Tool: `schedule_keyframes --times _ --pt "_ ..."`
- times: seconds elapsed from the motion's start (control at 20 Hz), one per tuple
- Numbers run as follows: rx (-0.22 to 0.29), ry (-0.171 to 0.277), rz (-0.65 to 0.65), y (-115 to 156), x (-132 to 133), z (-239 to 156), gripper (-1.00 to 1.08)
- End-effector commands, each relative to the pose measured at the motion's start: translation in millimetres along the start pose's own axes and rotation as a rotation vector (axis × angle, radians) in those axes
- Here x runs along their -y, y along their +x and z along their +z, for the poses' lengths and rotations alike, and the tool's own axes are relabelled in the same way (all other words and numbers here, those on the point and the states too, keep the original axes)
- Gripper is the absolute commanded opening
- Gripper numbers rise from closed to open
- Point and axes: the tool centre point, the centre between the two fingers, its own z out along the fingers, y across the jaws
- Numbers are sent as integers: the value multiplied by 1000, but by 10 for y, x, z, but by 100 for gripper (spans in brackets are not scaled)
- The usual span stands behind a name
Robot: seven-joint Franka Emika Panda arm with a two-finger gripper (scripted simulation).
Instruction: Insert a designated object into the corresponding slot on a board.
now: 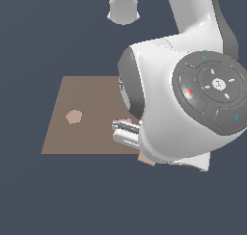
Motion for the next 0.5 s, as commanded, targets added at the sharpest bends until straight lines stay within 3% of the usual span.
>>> schedule_keyframes --times 0.0,0.45 --pt "1 0 -94 127 -104 -8 -100" --pt "0 0 -422 656 -349 -17 -100"
